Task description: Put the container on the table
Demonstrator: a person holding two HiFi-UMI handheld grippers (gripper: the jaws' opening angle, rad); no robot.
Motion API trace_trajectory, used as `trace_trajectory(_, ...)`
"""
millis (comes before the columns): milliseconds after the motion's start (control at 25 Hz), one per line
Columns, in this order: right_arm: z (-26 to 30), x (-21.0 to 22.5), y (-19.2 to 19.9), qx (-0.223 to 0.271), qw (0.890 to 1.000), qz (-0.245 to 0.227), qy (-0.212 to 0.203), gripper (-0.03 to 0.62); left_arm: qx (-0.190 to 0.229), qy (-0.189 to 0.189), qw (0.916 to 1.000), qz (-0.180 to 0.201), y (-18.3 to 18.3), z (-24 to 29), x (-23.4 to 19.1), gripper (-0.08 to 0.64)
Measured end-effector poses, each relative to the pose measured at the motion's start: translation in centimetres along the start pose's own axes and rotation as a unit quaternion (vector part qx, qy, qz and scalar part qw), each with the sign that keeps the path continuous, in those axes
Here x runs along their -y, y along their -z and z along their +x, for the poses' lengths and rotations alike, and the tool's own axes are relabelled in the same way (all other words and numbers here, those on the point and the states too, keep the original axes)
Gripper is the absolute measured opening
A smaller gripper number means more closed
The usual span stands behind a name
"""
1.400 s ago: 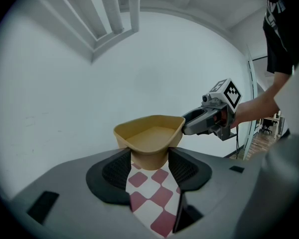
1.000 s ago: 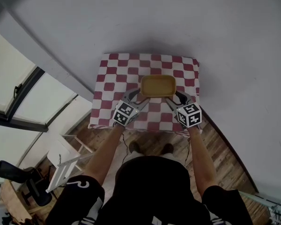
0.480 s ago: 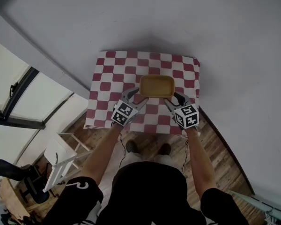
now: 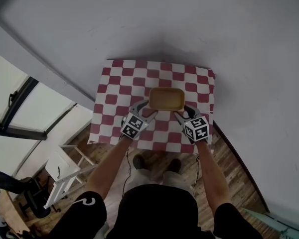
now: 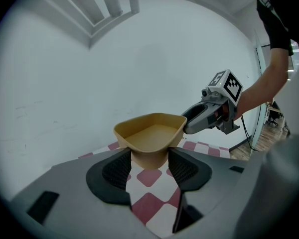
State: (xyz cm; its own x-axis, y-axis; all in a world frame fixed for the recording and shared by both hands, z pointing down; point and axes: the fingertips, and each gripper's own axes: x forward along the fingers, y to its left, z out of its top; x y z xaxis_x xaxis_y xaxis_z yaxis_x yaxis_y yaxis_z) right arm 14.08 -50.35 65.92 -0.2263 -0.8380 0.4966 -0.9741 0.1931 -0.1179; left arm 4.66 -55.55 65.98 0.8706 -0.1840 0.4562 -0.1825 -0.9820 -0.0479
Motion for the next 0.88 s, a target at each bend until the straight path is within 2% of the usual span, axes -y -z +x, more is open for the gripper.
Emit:
trace_trajectory(280,2.4,1.4,0.6,-0.012,1.0,-0.001,-0.003,0.238,-0.014,-0.007,0.9999,-0.001,1.1,1.7,-1.6,0.245)
trace_trajectory(880,6.7,2.8,4.2,-0.045,0.999,-0.006,-0.019,0.23,-0.062,-0.001,0.998,-0.004,6.1,4.7,-3.2,0.239)
